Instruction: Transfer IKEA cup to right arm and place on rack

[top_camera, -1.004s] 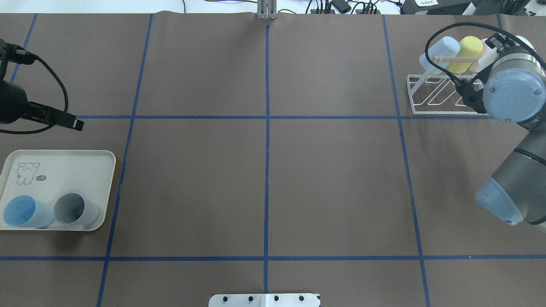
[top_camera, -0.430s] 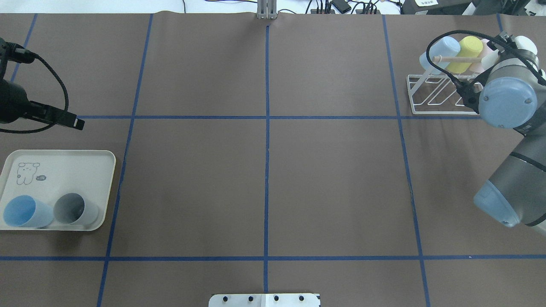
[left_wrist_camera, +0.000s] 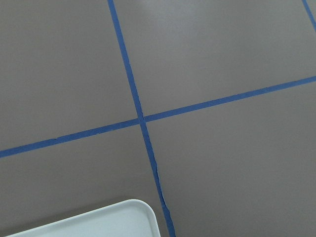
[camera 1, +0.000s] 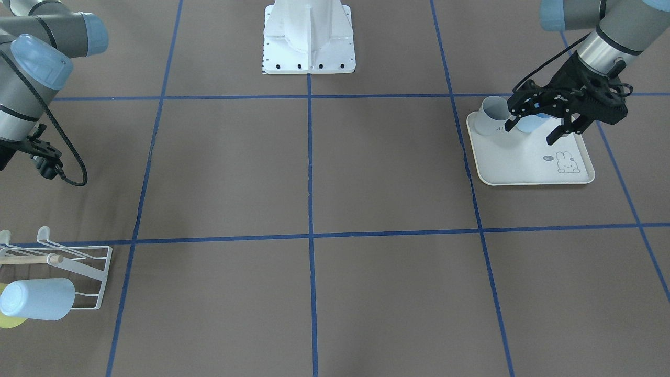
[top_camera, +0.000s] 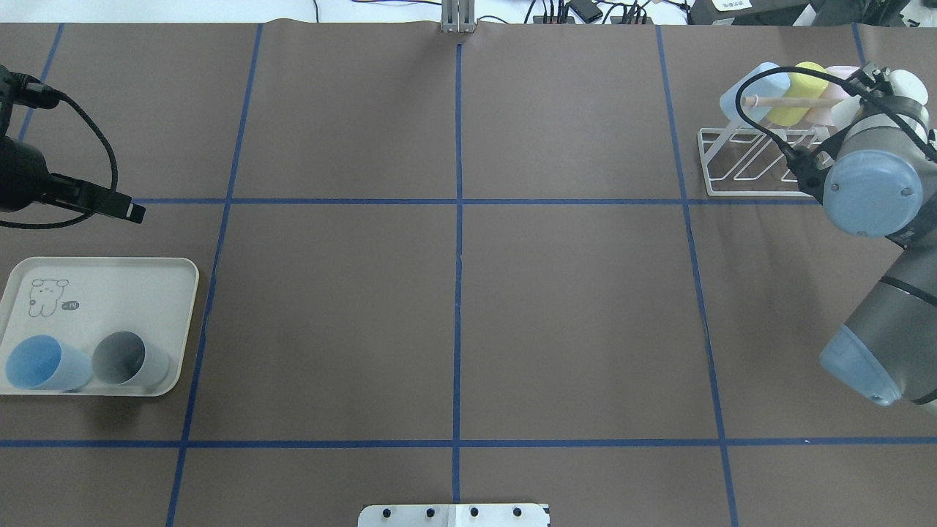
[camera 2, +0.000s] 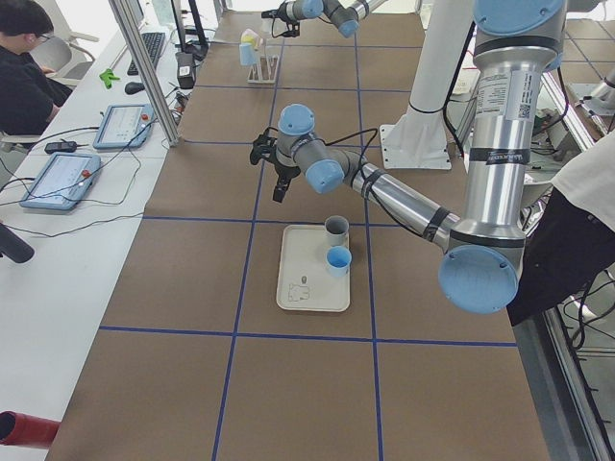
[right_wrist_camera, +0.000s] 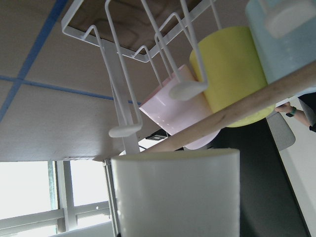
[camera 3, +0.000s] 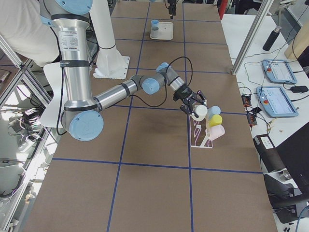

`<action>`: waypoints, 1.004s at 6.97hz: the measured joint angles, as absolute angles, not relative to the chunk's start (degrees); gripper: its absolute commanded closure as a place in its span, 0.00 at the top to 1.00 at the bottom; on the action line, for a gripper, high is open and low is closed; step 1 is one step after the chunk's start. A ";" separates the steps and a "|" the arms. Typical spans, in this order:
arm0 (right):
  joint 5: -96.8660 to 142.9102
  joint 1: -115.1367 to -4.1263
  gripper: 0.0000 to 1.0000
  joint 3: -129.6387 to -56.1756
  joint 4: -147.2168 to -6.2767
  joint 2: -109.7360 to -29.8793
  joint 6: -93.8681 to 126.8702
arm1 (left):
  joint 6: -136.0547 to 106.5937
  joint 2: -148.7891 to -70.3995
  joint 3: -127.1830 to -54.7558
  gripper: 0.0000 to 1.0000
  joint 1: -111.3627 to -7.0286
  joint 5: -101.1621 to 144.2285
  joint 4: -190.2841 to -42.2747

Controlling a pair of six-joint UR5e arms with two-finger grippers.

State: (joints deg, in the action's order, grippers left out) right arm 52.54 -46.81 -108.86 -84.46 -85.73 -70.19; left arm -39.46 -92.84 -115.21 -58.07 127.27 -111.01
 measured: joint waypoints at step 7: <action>47.69 -42.93 0.22 -107.38 -84.64 -85.65 -67.99 | -39.46 -92.90 -114.73 1.00 -57.92 127.27 -111.09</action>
State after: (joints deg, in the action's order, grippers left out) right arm 47.69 -42.93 -107.38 -84.64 -85.65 -67.99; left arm -39.46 -92.90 -114.73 -57.92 127.27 -111.09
